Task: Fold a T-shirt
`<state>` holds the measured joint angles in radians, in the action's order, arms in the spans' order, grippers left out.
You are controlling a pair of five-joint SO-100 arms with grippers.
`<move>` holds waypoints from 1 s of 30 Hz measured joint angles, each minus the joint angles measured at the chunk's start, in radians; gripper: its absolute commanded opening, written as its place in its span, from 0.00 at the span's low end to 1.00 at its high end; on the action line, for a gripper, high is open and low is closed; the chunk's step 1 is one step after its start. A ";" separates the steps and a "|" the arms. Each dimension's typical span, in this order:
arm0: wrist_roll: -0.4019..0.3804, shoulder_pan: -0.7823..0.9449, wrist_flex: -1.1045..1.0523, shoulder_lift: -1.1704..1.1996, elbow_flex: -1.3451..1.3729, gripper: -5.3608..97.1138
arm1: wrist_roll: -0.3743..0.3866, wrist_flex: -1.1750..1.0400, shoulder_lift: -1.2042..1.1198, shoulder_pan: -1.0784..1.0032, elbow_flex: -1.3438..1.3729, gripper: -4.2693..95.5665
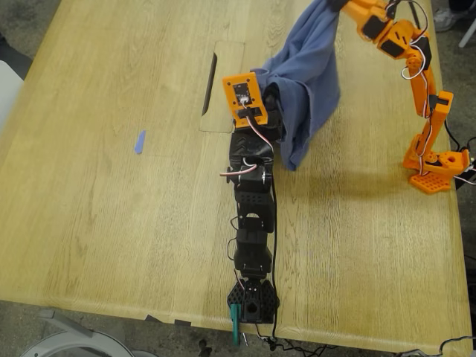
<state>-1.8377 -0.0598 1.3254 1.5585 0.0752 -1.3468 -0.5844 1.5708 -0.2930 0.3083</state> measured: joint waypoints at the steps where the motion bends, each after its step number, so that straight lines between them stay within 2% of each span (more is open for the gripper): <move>1: 0.000 0.000 -0.026 0.003 -0.002 0.05 | -0.003 0.015 0.006 -0.005 0.000 0.05; 13: 0.000 0.000 -0.258 0.006 -0.034 0.05 | -0.032 0.207 0.049 -0.037 -0.003 0.05; 21: 0.000 0.000 -0.371 0.006 -0.048 0.05 | -0.032 0.224 0.060 -0.037 -0.046 0.05; 30: -0.005 -0.118 -0.505 0.003 -0.072 0.05 | -0.032 0.253 0.083 0.083 -0.052 0.05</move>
<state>-1.8423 -0.1779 0.8207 1.5616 0.0031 -1.3790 -0.3313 1.6536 -0.2102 0.2562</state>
